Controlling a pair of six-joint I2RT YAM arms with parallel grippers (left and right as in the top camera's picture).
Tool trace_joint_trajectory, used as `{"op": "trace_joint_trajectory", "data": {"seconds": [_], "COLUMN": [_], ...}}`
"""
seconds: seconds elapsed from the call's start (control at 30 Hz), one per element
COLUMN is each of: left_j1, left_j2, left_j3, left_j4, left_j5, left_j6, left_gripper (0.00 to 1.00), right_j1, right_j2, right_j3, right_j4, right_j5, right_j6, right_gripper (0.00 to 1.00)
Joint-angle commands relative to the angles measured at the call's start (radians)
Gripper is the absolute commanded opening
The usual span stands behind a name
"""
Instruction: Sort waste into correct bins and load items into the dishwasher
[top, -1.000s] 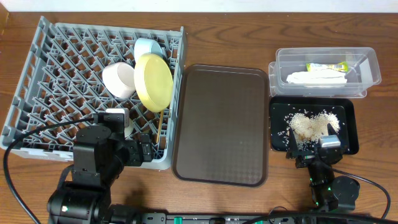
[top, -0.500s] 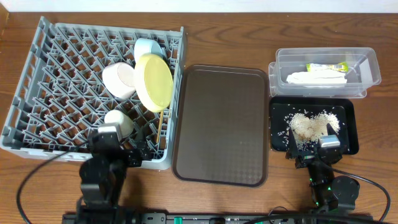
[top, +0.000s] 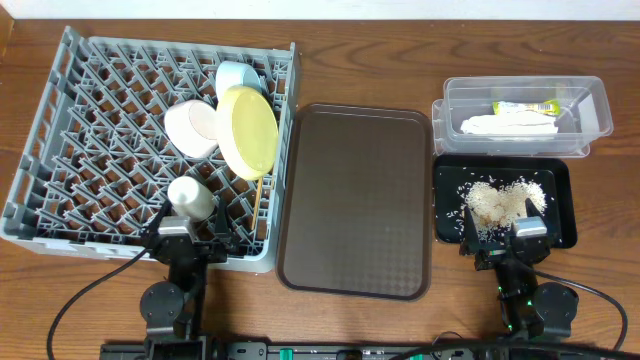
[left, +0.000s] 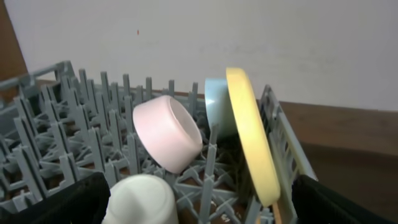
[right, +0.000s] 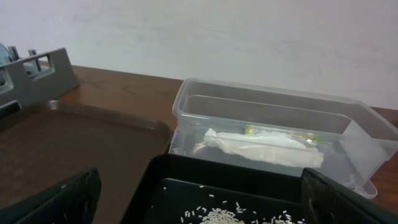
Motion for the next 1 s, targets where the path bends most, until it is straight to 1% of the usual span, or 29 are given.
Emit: {"op": "trace_joint_trajectory", "data": {"seconds": [0.0, 0.03, 0.97], "left_j1": [0.006, 0.004, 0.004], "left_j2": [-0.012, -0.011, -0.010], "left_j3": [-0.002, -0.002, -0.002], "left_j4": [-0.071, -0.115, -0.115], "left_j5": [-0.010, -0.002, -0.002], "left_j6": [0.064, 0.064, 0.064], "left_gripper": [0.96, 0.96, 0.96], "right_j1": [0.009, 0.009, 0.009], "right_j2": [0.000, 0.000, 0.000], "right_j3": [-0.001, -0.001, -0.001], "right_j4": [-0.004, -0.004, -0.004], "right_j5": [-0.008, -0.008, -0.008], "right_j6": [-0.013, -0.013, -0.013], "right_gripper": [0.99, 0.99, 1.00]}}
